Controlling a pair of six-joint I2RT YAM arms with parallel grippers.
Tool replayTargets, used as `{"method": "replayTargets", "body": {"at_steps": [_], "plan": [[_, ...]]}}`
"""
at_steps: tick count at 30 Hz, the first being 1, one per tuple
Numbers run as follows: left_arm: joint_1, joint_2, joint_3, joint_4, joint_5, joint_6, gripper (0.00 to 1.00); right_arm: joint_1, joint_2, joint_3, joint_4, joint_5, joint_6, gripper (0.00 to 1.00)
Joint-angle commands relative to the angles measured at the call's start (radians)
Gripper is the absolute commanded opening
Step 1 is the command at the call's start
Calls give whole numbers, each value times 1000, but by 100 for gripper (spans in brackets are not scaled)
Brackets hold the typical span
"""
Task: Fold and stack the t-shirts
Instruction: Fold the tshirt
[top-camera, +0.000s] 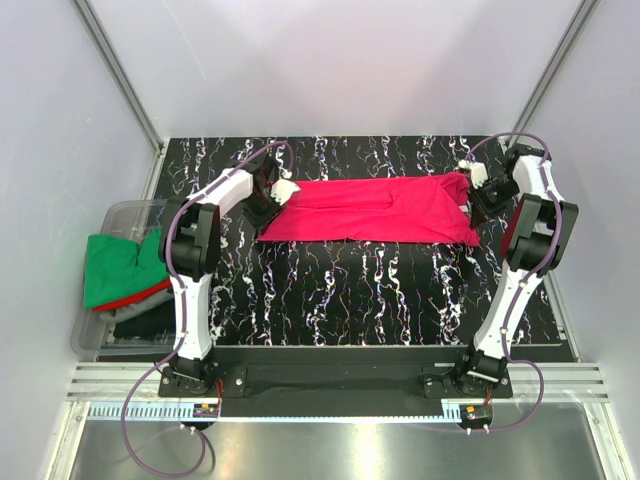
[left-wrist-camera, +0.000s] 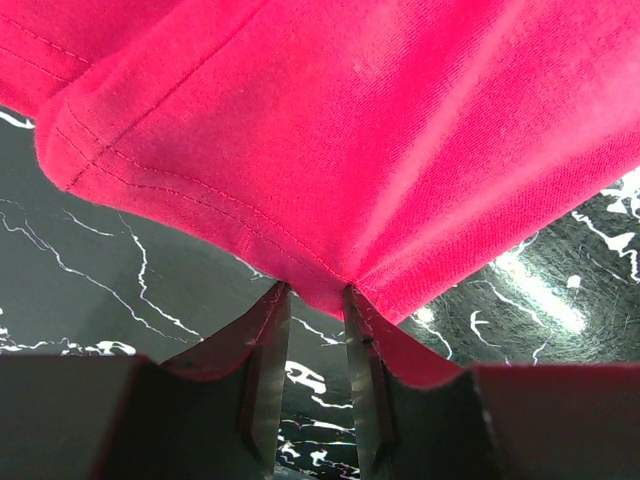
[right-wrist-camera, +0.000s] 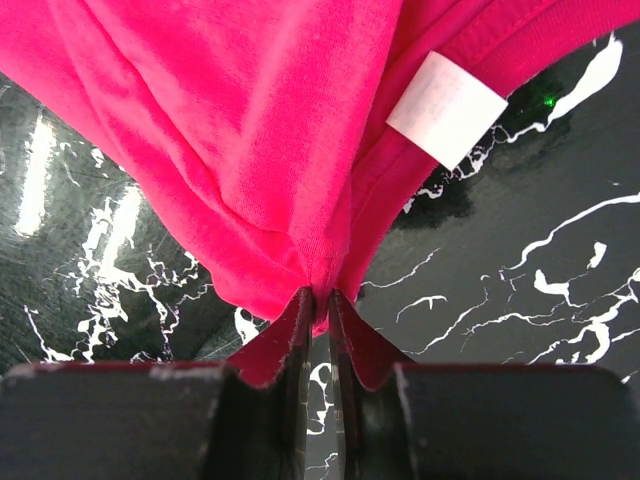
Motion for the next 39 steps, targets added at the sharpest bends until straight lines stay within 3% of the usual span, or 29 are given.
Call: {"method": "replayTargets", "body": {"at_steps": [1,4,7,8,12,20,39], "plan": [[8,-62,-20,-5,-28,10,33,-6,-2,-9,12,41,2,18],[8,-92,-15,-4,-20,19,36,-6,-8,3,12,41,8,23],[-3,-185,-9,-7,8,39,46,-6,-57,52,1,10,23,31],[-8,-206,-12,-7,15,48,55,-6,-74,65,1,-9,32,36],[-29,-281,-56,-11,26,115,61,-6,-161,118,1,-62,74,41],[-89,-272,-193,-21,23,226,54,-2,-175,157,3,-183,196,43],[-95,-94,-67,-2,3,217,54,115,-239,80,46,-183,217,43]]}}
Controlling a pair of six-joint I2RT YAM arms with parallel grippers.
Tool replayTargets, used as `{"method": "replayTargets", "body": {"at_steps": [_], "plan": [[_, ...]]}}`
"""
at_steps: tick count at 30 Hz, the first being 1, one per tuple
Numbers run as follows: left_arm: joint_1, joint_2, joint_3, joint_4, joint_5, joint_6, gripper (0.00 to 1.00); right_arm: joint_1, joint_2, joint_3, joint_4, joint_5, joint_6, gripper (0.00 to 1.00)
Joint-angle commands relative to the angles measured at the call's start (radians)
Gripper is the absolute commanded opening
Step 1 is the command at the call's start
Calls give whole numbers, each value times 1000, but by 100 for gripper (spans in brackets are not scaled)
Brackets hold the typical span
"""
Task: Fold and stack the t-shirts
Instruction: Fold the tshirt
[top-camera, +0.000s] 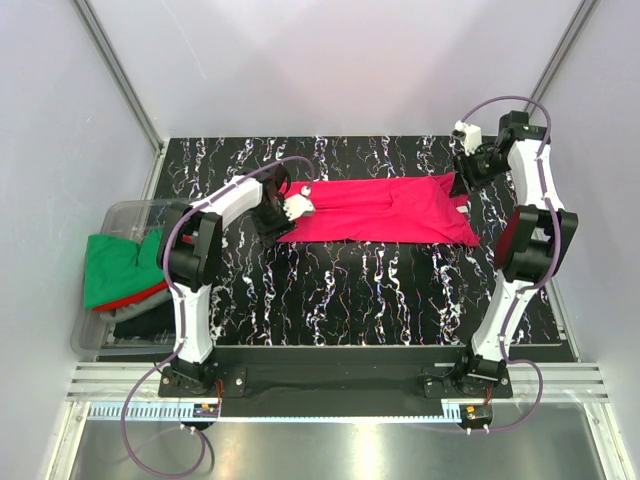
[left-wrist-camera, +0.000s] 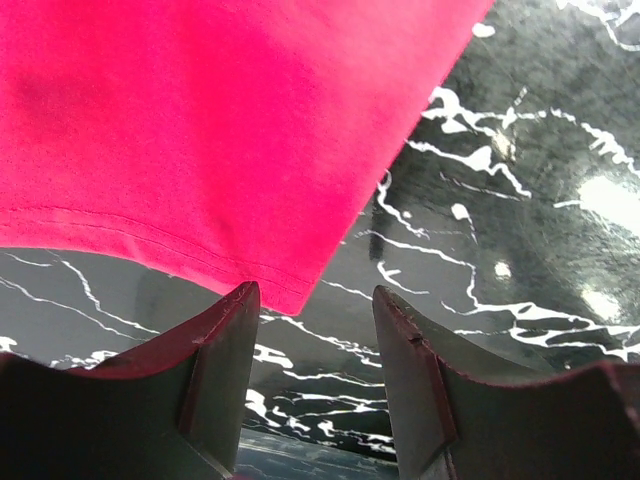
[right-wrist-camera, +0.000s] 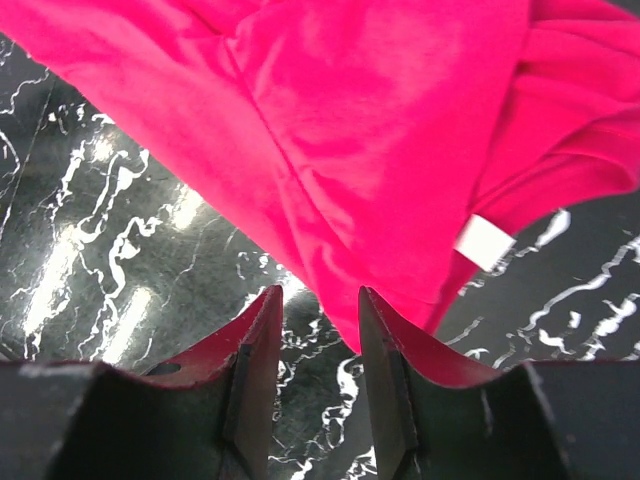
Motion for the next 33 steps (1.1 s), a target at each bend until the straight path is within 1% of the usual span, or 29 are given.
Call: {"method": "replayTargets", "body": {"at_steps": [1,6,10,11,12,13,14,16,19,22,25,30,33], "plan": [[2,19,53,26,-5,-4,54,14,-81,-32,22,-13,5,43],[2,59,69,46,-43,9,53,25,-107,-90,40,-13,8,43],[2,85,51,46,-71,31,47,30,-127,-127,43,-8,7,44],[2,82,33,47,-74,41,41,30,-132,-135,51,-5,7,44],[2,74,24,47,-77,45,37,30,-142,-141,55,-4,10,44],[4,68,14,49,-78,46,30,30,-149,-162,64,1,28,43],[2,64,2,49,-81,43,15,33,-153,-178,96,7,49,43],[1,41,-9,50,-78,34,0,39,-170,-228,136,28,99,42],[-22,-8,-53,46,-75,25,0,77,-182,-291,242,93,117,41],[-48,-79,-102,27,-86,34,0,93,-156,-298,290,131,126,41],[-82,-159,-197,6,-97,40,0,105,-88,-253,313,150,162,40],[-131,-275,-260,-49,-98,-3,0,120,34,-170,344,190,203,39],[-159,-320,-268,-95,-77,-35,0,136,104,-80,348,223,218,38]]}}
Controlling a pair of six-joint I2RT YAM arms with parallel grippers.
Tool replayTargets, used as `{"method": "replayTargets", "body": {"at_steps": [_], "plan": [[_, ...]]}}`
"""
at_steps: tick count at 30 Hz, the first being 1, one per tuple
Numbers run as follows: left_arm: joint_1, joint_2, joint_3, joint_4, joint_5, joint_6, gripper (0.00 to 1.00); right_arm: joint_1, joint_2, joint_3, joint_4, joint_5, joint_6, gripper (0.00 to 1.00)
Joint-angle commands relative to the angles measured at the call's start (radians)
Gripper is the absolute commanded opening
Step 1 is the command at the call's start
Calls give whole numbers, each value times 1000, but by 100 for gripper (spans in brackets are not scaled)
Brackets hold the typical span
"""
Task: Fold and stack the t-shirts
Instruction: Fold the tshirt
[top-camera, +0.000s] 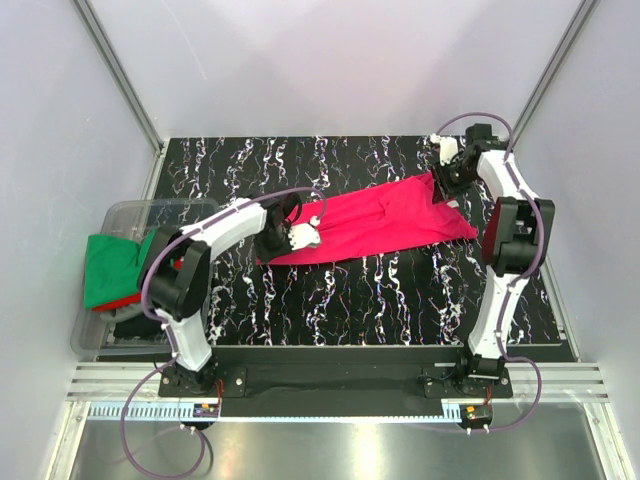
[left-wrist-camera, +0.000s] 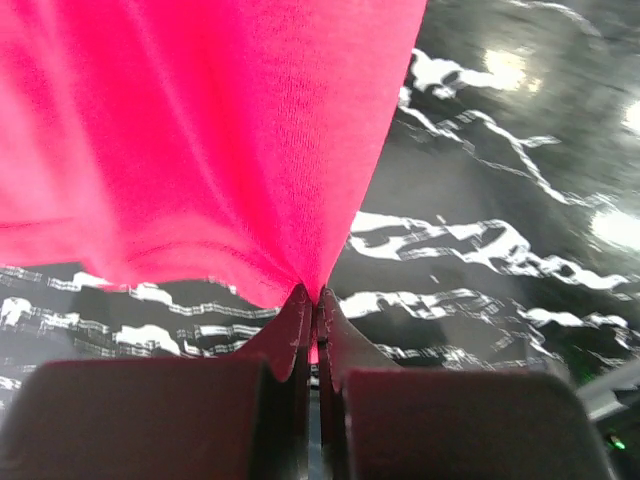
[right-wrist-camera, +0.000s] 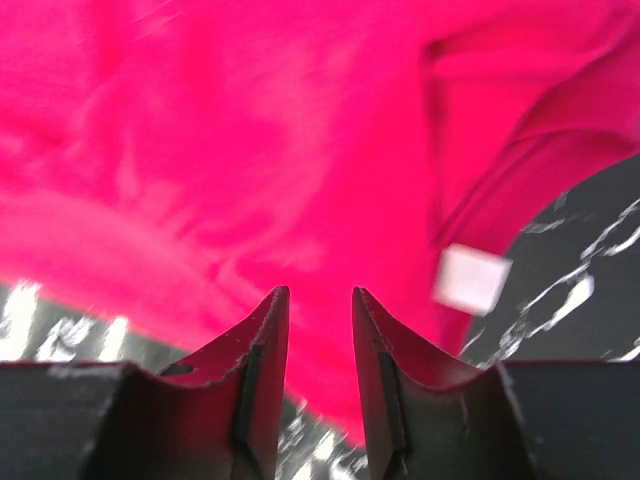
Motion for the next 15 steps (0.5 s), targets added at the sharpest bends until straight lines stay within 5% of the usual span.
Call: {"method": "replayTargets", "body": {"at_steps": [1,15], "plan": [[-23,-88,0,-82,13,-45,0,22,70,115,42,69,41,38],[-169,-103,40,-185,117,-139,0,137,296,345,-65,169,-17,34]]}}
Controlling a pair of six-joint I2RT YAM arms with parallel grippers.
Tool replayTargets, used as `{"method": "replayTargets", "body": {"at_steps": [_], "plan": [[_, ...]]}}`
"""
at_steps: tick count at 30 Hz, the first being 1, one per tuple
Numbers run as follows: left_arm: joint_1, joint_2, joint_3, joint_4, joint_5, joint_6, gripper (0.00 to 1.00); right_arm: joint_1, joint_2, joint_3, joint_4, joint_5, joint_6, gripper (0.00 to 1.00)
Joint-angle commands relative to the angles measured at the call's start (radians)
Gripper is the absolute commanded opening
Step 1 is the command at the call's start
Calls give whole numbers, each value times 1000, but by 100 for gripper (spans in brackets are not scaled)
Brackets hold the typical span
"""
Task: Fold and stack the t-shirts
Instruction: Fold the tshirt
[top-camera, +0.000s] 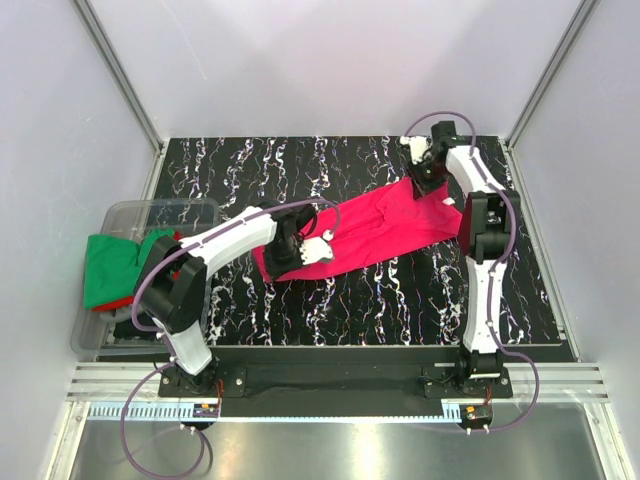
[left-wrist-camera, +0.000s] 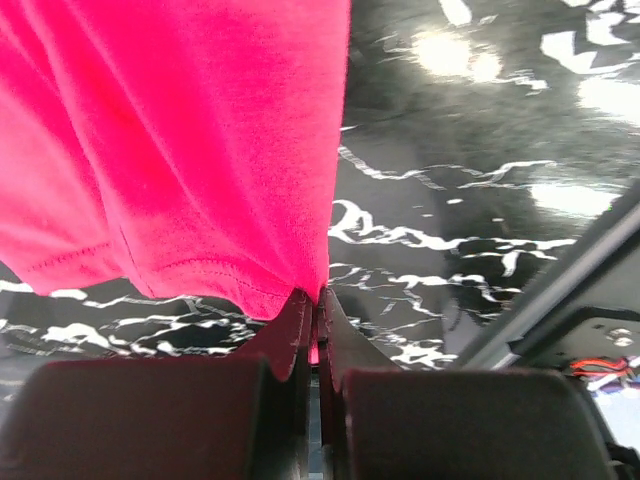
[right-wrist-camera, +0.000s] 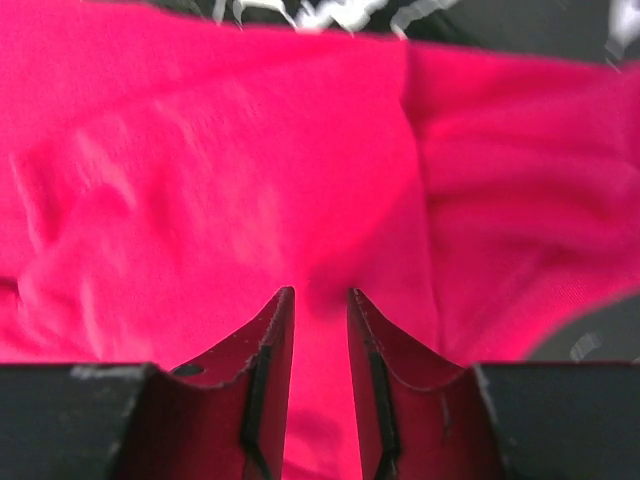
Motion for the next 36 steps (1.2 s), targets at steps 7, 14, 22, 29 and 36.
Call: {"method": "replayTargets", "body": {"at_steps": [7,14,22,29,36], "plan": [[-81,-11,47,-58,70,-31,0,43,245,360,-160,121,8,32],[-130,38,93,-69,113,-82,0,69,372,552,-159,138,-33,31],[-234,191,233,-69,176,-131,2,148,394,609,-44,107,-49,29],[-329,253,319,-84,227,-180,29,174,366,641,24,109,-7,29],[-328,178,422,-236,225,-136,45,168,212,590,25,121,39,33]]}}
